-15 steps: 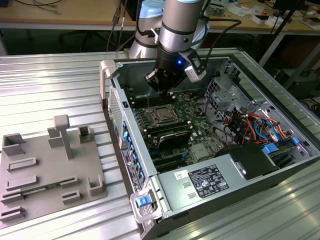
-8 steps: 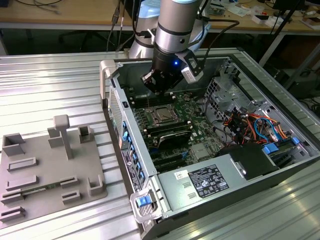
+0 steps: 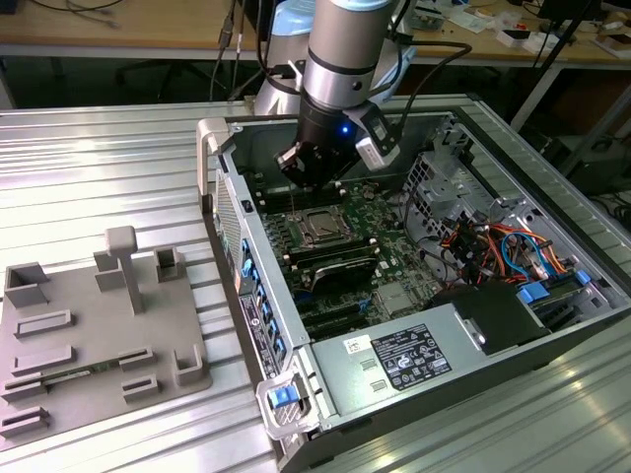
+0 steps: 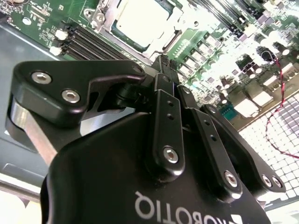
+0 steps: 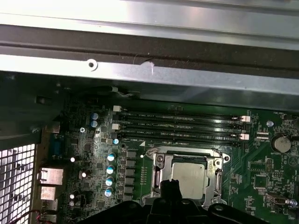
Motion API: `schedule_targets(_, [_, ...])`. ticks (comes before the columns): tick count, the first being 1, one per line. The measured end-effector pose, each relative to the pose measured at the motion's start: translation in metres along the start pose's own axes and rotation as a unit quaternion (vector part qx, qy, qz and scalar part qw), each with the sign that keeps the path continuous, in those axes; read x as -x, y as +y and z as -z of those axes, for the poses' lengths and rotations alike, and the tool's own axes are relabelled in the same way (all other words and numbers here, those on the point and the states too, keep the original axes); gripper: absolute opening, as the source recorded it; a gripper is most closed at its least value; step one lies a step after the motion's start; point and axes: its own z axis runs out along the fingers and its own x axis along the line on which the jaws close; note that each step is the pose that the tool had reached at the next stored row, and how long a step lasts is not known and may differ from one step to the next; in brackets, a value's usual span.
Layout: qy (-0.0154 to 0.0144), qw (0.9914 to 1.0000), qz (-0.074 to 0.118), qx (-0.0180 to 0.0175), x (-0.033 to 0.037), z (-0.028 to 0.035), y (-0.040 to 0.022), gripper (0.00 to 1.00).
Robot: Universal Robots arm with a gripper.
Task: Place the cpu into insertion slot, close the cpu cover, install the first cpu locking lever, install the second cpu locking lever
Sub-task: 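Install the first cpu locking lever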
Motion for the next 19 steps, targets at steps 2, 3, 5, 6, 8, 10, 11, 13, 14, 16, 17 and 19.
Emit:
schedule_targets(2, [0.0000, 1.00000, 0.000, 0.0000, -0.0018, 0.0001, -0.0006, 0.11])
schedule_targets(3, [0.0000, 1.00000, 0.000, 0.0000, -0.0028, 0.0002, -0.0008, 0.11])
schedule_targets(5, [0.0000, 1.00000, 0.000, 0.0000, -0.0050, 0.0004, -0.0013, 0.11])
schedule_targets(6, [0.0000, 1.00000, 0.000, 0.0000, -0.0058, 0.0004, -0.0014, 0.11])
schedule_targets(8, [0.0000, 1.00000, 0.000, 0.0001, -0.0068, 0.0004, -0.0014, 0.11])
schedule_targets(10, [0.0001, 1.00000, 0.000, 0.0000, -0.0073, 0.0005, -0.0014, 0.11])
schedule_targets(11, [0.0000, 1.00000, 0.000, 0.0000, -0.0080, 0.0006, -0.0014, 0.11])
schedule_targets(13, [0.0000, 1.00000, 0.000, 0.0000, -0.0084, 0.0006, -0.0013, 0.11])
schedule_targets(14, [0.0000, 1.00000, 0.000, 0.0000, -0.0084, 0.0006, -0.0013, 0.11])
schedule_targets(16, [0.0000, 1.00000, 0.000, 0.0000, -0.0085, 0.0005, -0.0013, 0.11])
schedule_targets(17, [0.0000, 1.00000, 0.000, 0.0000, -0.0085, 0.0006, -0.0013, 0.11])
schedule_targets(19, [0.0001, 1.00000, 0.000, 0.0000, -0.0085, 0.0006, -0.0013, 0.11])
